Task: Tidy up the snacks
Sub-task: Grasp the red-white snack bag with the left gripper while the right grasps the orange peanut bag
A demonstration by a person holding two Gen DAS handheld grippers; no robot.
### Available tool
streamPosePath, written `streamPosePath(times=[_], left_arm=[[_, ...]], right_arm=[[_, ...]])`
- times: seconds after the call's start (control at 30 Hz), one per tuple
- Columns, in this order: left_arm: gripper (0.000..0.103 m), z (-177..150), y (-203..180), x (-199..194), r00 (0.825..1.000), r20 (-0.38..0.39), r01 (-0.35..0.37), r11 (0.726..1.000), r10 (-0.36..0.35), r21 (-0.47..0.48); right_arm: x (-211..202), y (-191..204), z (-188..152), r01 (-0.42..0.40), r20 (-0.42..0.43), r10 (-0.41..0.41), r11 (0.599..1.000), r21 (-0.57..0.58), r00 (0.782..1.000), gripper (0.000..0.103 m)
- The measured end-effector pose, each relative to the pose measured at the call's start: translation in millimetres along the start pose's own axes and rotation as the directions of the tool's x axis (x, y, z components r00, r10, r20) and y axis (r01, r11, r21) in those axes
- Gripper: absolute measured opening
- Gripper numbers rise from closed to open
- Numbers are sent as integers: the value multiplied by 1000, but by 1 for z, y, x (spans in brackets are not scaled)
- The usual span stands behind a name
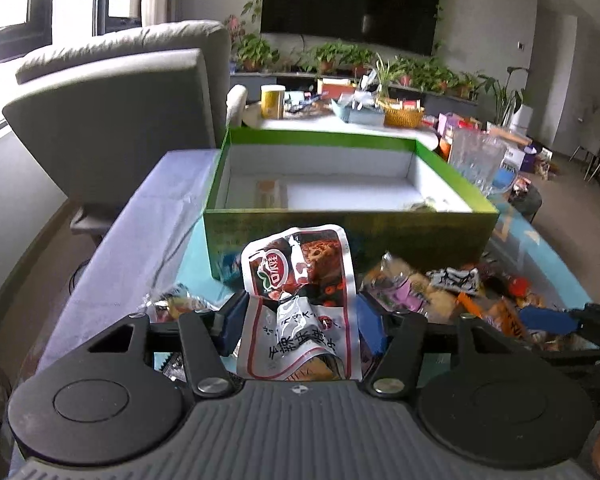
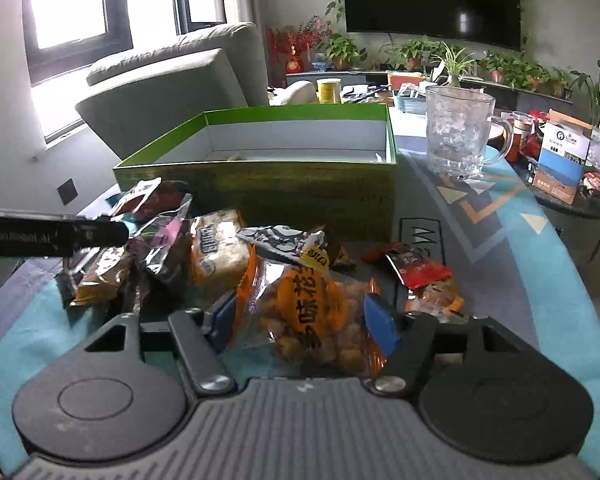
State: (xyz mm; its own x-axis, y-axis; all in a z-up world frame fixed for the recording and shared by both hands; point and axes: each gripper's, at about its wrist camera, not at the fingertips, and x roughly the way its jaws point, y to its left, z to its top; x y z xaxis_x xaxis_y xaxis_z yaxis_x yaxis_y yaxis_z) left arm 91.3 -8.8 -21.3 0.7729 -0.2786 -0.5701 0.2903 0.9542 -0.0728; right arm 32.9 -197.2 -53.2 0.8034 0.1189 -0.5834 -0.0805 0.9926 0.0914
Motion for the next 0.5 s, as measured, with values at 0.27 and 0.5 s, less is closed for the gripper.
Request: streamPosePath(times=[0.27,0.5], left_arm=[[55,9,-1,-12,999,46,-1,1000,1,-5],[55,12,-2,-14,998,66,-3,1000,4,-7]], right_arm=[[-17,5,1,-23,47,24,1000,-11,999,57],[-26,7,6,-33,86,36,999,-35,996,58]])
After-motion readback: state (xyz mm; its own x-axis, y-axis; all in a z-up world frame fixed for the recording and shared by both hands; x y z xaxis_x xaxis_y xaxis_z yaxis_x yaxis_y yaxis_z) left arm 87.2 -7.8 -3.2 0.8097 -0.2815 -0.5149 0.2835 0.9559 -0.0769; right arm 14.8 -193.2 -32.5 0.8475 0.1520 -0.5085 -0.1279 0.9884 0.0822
